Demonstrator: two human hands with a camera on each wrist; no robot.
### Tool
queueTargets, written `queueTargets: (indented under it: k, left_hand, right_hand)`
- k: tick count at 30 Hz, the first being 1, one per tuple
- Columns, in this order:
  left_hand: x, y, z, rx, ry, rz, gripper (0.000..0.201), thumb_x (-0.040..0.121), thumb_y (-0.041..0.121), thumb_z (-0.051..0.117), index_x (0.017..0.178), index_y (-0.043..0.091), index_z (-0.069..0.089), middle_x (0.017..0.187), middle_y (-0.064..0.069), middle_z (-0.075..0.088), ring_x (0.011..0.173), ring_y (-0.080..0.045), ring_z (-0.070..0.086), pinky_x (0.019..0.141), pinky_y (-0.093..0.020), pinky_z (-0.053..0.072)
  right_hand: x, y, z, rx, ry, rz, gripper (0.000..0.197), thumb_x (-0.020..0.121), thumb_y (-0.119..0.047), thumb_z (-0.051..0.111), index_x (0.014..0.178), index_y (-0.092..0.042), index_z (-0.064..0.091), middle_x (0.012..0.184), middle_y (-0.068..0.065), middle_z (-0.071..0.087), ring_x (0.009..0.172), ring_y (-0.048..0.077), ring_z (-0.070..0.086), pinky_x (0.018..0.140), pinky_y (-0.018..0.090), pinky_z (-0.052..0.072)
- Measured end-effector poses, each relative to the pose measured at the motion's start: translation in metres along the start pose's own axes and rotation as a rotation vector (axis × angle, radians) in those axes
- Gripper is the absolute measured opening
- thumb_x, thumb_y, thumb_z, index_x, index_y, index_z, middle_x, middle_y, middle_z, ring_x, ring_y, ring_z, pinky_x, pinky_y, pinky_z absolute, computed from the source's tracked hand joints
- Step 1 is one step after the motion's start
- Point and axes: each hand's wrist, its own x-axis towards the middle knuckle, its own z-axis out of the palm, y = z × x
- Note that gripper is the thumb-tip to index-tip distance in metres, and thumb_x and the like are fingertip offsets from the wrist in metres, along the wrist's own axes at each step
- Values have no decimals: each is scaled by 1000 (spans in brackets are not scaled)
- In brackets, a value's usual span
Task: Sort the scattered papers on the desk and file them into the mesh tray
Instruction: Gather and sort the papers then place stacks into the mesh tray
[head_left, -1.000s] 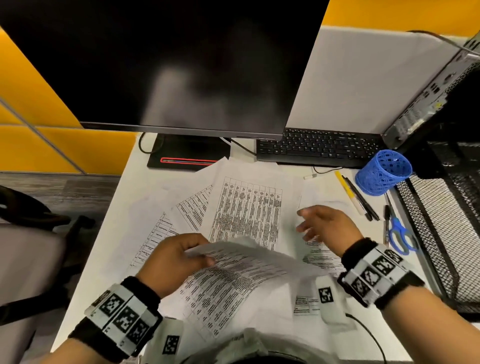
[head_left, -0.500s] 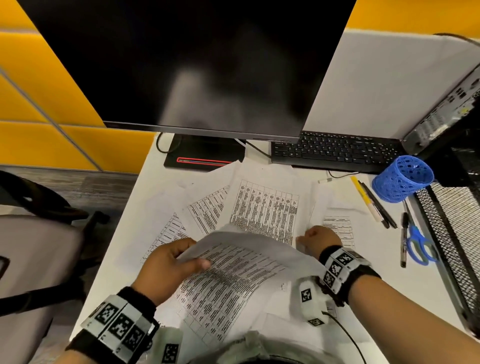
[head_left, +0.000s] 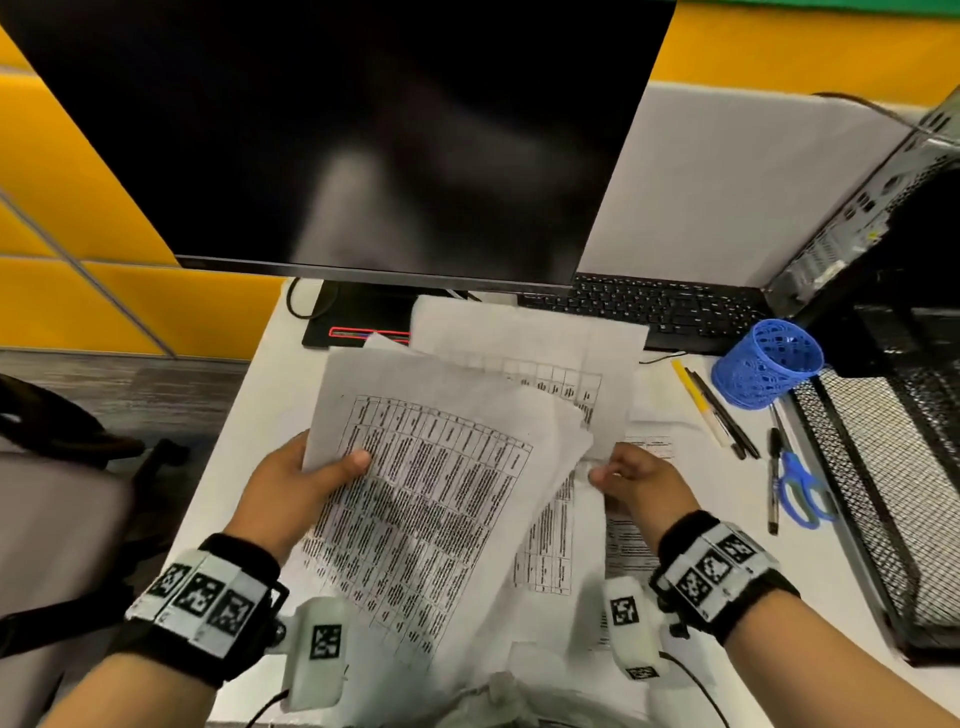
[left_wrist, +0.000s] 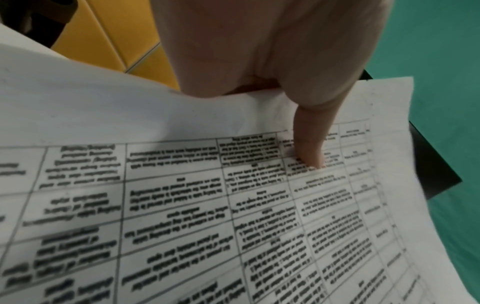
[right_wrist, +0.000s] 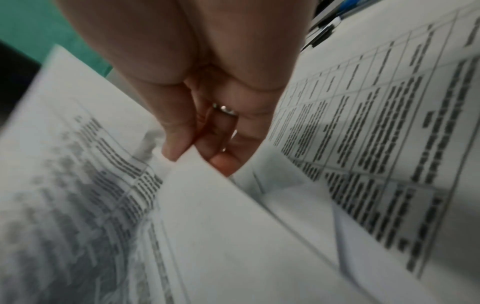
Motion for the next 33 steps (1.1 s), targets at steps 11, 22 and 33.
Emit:
queueTargets:
  k: [11,22,33]
  left_hand:
    - [-17,-22,-21,-109,-201,-18,84,30,33,92,107,16,63,98,-9,75,89,-22,72,79,-36,53]
    - [-29,-31,-23,-122,-217,-35,74,21,49,92,84,13,77,91,-11,76,84,-21,73,71,-25,54]
    - [2,25,-10,-322,31,58,34,67,30,69,98,15,70,96,-6,76,93,-27,69,75,-35,51]
  right_hand:
    - [23,-15,33,-311,12,-9,33,87,9,48,117,-2,57,111,15,60,87,22,59,55,-3,40]
    - [38,-8,58,-824,-163,128,35,92,-12,52,125,-1,54,131,13,56,120,27,53,87,24,41]
    - [-8,-4,1,-138,52,-51,13,83,-5,65,83,-18,67,78,-11,73,90,22,64,87,36,48]
